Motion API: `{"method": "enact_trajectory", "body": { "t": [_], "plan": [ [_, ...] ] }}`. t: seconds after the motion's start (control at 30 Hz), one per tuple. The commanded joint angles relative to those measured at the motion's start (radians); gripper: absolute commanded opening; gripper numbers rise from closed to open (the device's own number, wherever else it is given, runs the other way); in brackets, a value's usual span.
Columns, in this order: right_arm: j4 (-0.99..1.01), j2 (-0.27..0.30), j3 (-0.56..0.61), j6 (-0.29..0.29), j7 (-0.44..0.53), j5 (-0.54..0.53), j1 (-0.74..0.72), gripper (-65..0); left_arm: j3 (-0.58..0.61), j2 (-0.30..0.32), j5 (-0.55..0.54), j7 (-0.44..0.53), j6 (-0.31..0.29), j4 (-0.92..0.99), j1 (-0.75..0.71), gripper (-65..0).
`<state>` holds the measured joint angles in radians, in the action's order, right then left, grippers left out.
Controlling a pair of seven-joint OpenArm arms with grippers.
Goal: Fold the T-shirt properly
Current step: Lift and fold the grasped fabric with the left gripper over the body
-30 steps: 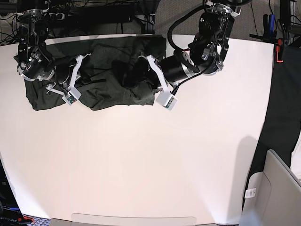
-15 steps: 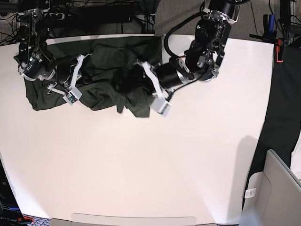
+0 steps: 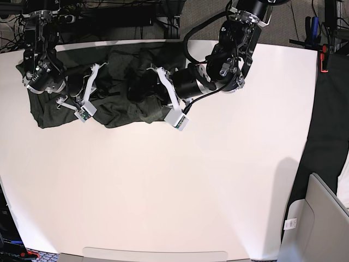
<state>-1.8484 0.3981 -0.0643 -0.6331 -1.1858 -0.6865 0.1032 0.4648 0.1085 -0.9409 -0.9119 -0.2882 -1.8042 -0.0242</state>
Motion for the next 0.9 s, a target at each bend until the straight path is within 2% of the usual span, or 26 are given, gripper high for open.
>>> {"method": "enact_trajectory", "body": {
  "t": [0.0, 0.17, 0.4, 0.53, 0.73, 0.87],
  "plan": [
    [-0.015, 0.012, -0.009, -0.006, 0.013, -0.014, -0.013, -64.8, 0.001, -0.006, -0.022, 0.021, -0.012, -0.013, 0.017, -57.2],
    [-0.015, 0.012, -0.009, -0.006, 0.013, -0.014, -0.015, -64.8, 0.004, -0.008, -0.022, 0.017, -0.012, -0.013, 0.017, -50.7],
    [-0.015, 0.012, -0.009, -0.006, 0.014, -0.012, -0.015, -64.8, 0.071, -0.008, -0.022, 0.017, -0.012, -0.018, 0.017, -41.7],
    [-0.015, 0.012, -0.009, -0.006, 0.014, -0.011, -0.015, -64.8, 0.058, 0.001, -0.020, 0.018, -0.012, -0.019, 0.017, -41.3],
    [-0.015, 0.012, -0.009, -0.006, 0.016, -0.011, -0.013, -64.8, -0.044, 0.110, -0.019, 0.027, -0.009, -0.015, 0.016, -41.4],
    [-0.015, 0.011, -0.009, -0.006, 0.016, -0.012, -0.015, -64.8, -0.056, 0.153, 0.020, 0.029, -0.007, -0.012, 0.011, -44.7]
  ]
}}
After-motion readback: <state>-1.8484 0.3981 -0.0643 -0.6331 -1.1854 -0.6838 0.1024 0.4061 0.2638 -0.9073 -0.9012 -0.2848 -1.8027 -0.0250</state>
